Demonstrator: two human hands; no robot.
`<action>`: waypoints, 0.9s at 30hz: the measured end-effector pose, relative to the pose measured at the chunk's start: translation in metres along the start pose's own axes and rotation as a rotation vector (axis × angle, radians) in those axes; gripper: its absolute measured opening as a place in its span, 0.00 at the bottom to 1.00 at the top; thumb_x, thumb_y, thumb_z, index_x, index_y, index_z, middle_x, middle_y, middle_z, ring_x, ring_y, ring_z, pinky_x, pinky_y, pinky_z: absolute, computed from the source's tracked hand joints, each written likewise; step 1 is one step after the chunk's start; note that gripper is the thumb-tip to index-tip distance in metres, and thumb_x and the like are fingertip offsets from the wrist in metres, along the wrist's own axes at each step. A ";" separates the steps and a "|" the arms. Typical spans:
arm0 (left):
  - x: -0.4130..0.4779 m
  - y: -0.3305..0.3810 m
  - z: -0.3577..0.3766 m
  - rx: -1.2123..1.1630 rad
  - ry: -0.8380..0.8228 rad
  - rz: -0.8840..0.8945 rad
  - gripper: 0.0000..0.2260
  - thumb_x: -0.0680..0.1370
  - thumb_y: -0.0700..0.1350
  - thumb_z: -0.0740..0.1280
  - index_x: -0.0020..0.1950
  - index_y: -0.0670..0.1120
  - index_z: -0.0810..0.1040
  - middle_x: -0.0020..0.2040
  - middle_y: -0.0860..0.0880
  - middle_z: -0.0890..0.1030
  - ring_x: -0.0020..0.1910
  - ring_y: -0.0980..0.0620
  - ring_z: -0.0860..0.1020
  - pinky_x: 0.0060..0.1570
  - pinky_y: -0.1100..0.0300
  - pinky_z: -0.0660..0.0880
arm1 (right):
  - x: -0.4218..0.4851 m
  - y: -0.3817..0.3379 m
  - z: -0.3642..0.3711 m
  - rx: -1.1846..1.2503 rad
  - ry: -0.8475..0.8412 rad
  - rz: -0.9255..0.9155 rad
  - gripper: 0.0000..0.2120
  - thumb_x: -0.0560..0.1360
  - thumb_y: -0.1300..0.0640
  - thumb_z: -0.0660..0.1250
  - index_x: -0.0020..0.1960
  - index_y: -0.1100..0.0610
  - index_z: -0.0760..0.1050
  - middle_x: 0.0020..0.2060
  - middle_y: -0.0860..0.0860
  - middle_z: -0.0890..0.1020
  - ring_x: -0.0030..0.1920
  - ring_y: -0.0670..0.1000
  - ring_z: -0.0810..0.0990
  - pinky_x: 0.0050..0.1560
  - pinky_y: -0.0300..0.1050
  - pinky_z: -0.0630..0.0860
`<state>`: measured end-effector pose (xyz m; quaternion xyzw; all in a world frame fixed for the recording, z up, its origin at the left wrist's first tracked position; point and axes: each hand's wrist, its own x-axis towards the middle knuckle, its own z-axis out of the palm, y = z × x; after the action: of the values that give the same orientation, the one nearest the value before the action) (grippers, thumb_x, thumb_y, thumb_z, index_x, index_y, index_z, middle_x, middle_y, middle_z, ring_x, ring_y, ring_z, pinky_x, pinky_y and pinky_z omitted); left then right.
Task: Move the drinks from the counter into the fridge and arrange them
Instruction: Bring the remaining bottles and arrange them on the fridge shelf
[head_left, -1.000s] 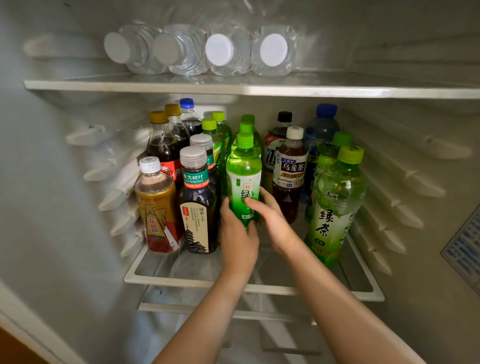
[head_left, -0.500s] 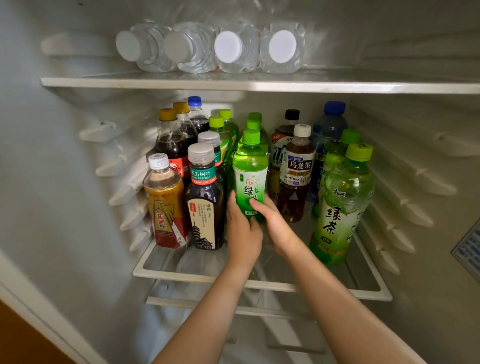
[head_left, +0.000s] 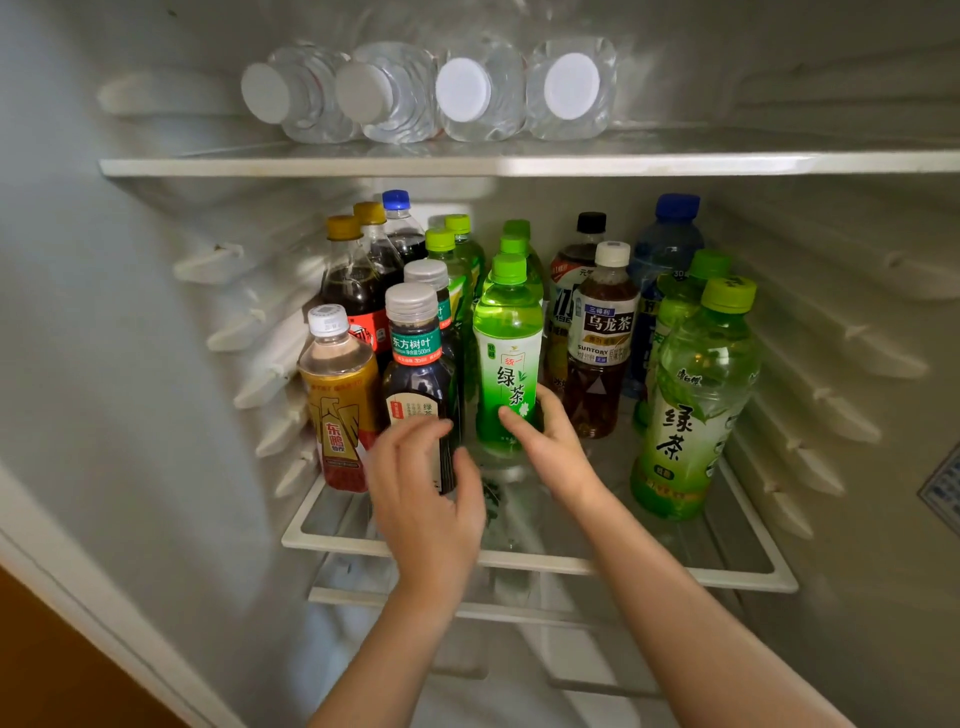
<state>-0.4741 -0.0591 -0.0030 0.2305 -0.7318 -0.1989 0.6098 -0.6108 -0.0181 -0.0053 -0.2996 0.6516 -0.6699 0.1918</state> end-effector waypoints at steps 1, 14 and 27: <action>0.003 -0.004 -0.002 0.049 0.023 -0.040 0.10 0.72 0.39 0.68 0.53 0.40 0.77 0.53 0.46 0.76 0.54 0.50 0.73 0.55 0.68 0.66 | 0.000 0.000 0.001 -0.021 0.001 -0.002 0.27 0.76 0.60 0.67 0.72 0.60 0.62 0.65 0.57 0.73 0.66 0.54 0.72 0.68 0.55 0.69; 0.006 -0.019 -0.001 -0.051 -0.033 -0.154 0.16 0.73 0.36 0.70 0.57 0.42 0.71 0.53 0.52 0.68 0.48 0.44 0.74 0.43 0.44 0.76 | -0.006 -0.012 0.007 -0.187 -0.015 -0.113 0.21 0.76 0.62 0.66 0.68 0.63 0.68 0.63 0.58 0.75 0.64 0.56 0.74 0.66 0.57 0.70; 0.033 0.042 0.034 -0.484 -0.409 0.156 0.13 0.77 0.42 0.63 0.61 0.42 0.70 0.56 0.49 0.72 0.54 0.49 0.75 0.50 0.61 0.77 | -0.098 -0.050 -0.045 -0.707 0.918 -0.586 0.26 0.70 0.57 0.71 0.62 0.68 0.69 0.60 0.63 0.72 0.64 0.58 0.69 0.69 0.38 0.58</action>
<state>-0.5169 -0.0433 0.0413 -0.0229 -0.7860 -0.3619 0.5007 -0.5601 0.0831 0.0305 -0.1933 0.7398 -0.4997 -0.4069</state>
